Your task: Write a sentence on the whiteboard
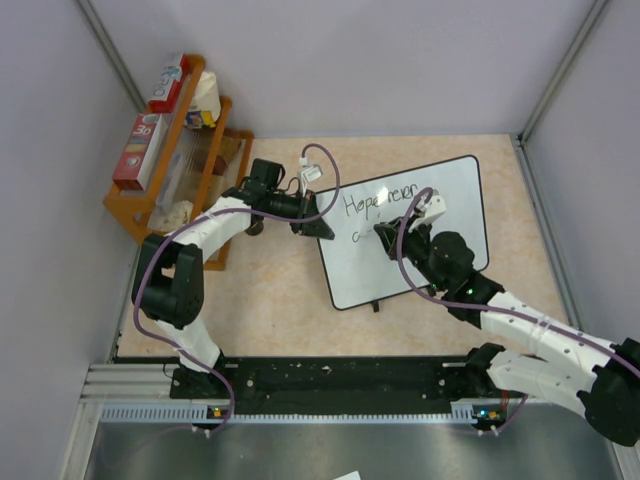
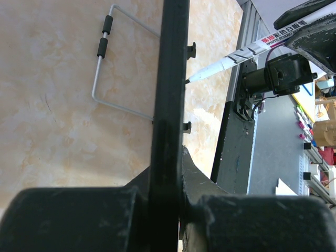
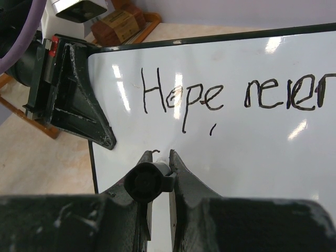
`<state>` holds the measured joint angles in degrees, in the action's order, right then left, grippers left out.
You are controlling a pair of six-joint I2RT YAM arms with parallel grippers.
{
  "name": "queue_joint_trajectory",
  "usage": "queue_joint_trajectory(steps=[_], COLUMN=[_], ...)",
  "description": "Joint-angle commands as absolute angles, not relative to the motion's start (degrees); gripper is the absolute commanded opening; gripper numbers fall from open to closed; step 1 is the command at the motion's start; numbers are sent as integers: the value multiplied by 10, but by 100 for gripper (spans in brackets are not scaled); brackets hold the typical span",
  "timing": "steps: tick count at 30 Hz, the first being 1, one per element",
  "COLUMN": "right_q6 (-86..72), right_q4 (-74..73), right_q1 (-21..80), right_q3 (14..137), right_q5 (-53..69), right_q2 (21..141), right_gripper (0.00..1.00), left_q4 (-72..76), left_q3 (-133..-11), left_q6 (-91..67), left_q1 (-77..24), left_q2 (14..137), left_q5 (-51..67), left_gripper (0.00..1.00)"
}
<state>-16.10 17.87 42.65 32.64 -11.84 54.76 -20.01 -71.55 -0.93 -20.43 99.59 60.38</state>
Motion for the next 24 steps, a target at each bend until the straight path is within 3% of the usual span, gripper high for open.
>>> queue_joint_trajectory(steps=[1,24], right_q6=[-149,-156], right_q4=[159,157], right_q1=[431,430], right_q3=[318,282], right_q5=[-122,-69], right_q2=[536,525], right_gripper=[0,0], left_q4=[-231,-231], left_q3=[-686,-685], left_q6=[87,83], left_q1=[-220,-222], left_q2=[1014,1012], left_q5=[424,419], left_gripper=[0,0])
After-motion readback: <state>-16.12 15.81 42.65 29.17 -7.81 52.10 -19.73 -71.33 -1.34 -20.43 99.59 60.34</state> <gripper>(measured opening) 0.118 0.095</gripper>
